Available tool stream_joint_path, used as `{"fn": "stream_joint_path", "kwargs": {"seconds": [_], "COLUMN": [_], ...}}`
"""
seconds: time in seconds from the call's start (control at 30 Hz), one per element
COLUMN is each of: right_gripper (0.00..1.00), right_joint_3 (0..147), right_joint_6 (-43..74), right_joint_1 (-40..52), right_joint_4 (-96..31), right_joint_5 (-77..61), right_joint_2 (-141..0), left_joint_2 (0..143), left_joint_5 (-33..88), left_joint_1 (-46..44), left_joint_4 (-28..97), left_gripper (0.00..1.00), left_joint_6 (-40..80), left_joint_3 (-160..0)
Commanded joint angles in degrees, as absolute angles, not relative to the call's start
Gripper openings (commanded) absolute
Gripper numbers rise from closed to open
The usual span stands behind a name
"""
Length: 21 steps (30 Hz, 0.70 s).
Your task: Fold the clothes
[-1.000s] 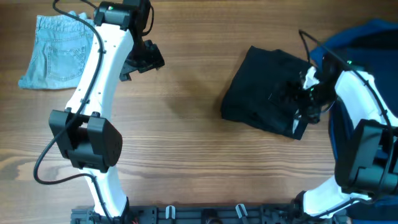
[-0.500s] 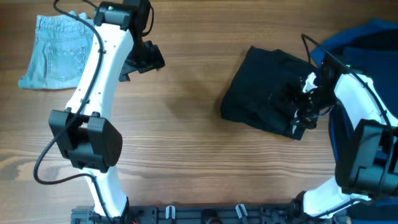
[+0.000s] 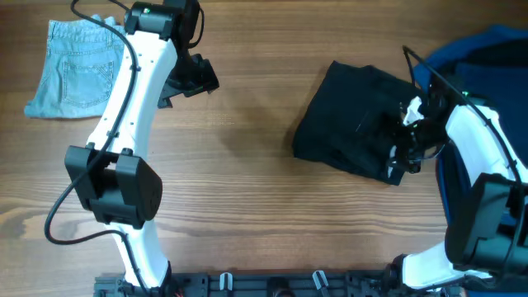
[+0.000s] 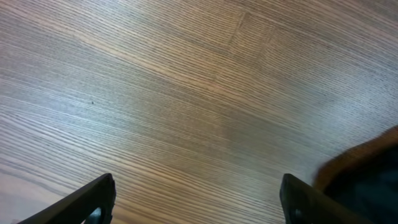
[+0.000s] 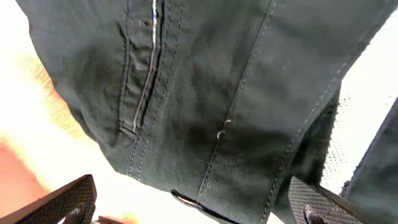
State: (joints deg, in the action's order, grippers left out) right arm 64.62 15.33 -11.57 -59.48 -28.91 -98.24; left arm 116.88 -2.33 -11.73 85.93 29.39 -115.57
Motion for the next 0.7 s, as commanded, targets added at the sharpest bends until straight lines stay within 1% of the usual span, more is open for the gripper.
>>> {"fn": "stream_joint_path", "kwargs": {"seconds": [0.0,0.27,0.37,0.47,0.57,0.6,0.63,0.67], "right_gripper": [1.0,0.99,0.91,0.87,0.76,0.68,0.64,0.56], "right_joint_3": [62.17,62.11,61.04,57.21,56.36,56.73,57.1,57.6], "right_joint_6": [16.38,16.71,18.55,19.7,19.75,20.16,21.54,21.69], "right_joint_1": [-11.64,-11.49,-11.42,-11.44,-11.44,-11.51,-11.51,-11.51], "right_joint_4": [-57.34,-54.63,-53.04,-49.58,-47.66,-47.35,-47.4,-47.37], "right_joint_5": [-32.05,-32.29,-32.4,-34.02,-33.93,-33.71,-32.45,-31.33], "right_joint_2": [-97.27,-97.27,-97.27,-97.27,-97.27,-97.25,-97.23,-97.21], "left_joint_2": [115.13,115.13,115.13,115.13,115.13,115.13,115.13,115.13], "left_joint_5": [-3.33,-3.33,-3.33,-3.33,-3.33,-3.36,-3.6,-4.03], "left_joint_1": [-11.81,-11.81,-11.81,-11.81,-11.81,-11.81,-11.81,-11.81], "left_joint_4": [86.0,86.19,86.21,86.21,86.24,86.3,86.52,86.7], "left_gripper": [0.85,0.86,0.86,0.86,0.87,0.87,0.87,0.87], "left_joint_6": [28.73,28.73,28.71,28.73,28.71,28.71,28.69,28.71], "left_joint_3": [-116.25,-116.25,-116.25,-116.25,-116.25,-116.25,-116.25,-116.25]}}
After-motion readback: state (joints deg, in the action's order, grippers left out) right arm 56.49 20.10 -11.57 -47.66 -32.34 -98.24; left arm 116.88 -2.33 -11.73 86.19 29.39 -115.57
